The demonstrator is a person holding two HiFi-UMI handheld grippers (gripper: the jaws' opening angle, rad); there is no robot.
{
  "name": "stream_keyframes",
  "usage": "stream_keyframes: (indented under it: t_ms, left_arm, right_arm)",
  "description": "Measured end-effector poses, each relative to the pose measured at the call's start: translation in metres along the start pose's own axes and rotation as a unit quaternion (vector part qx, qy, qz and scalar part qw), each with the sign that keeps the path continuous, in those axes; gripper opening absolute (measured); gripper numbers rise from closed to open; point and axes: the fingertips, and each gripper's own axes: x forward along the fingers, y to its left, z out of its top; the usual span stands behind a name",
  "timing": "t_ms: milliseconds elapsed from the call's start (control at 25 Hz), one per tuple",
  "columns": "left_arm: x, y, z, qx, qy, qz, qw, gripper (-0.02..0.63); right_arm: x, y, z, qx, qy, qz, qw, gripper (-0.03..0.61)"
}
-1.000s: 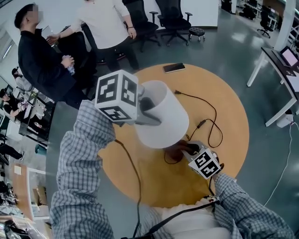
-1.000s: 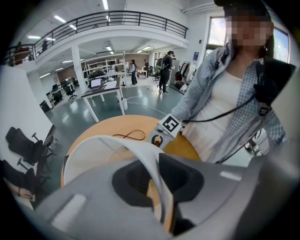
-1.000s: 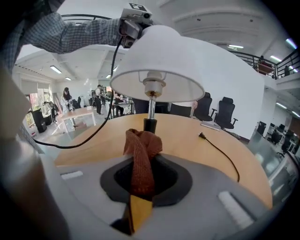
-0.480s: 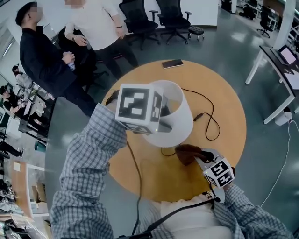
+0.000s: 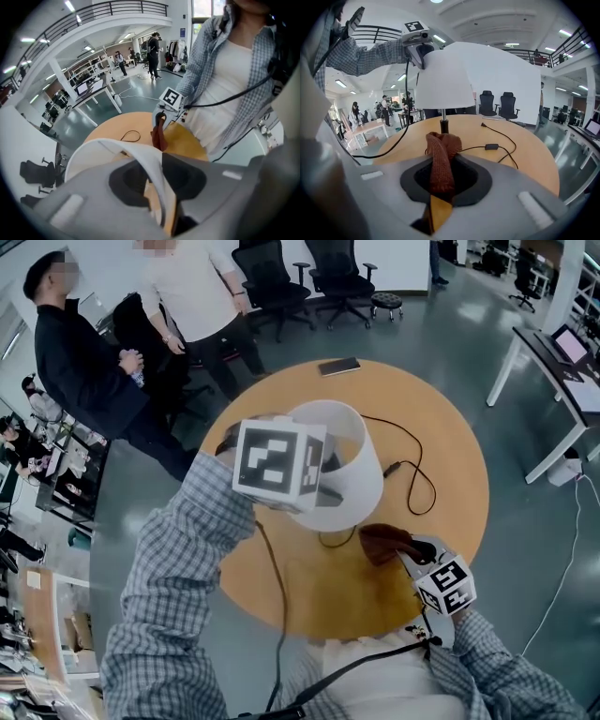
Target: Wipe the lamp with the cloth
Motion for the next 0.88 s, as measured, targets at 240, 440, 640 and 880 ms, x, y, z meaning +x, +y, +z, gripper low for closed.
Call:
stream_keyframes:
  t_ms: [240, 440, 640, 880]
  left_arm:
    - [-0.007, 0.009, 0.005, -0.001, -0.049, 0.047, 0.9977, 0.182]
    - [-0.025, 0.015, 0.017, -0.026, -0.136, 0.085, 0.9867, 0.264]
    - [-0.026, 0.016, 0.016, -0.016, -0.140, 0.112, 0.9837, 0.267]
    - [-0.025, 0.016, 0.017, -0.010, -0.137, 0.123, 0.9829, 0.267]
  right_arm:
    - [-0.008, 0.002, -0.001, 0.011, 0.001, 0.000, 1.000, 0.040]
    - [-0.012, 0.012, 0.006, 0.002, 0.007, 0.010, 1.000, 0.040]
    - [-0.027, 0.049, 0.021, -0.012, 0.038, 0.082, 0.996, 0.040]
    - [-0.005, 0.093, -0.010, 0.046, 0.130, 0.163, 0.977, 0.040]
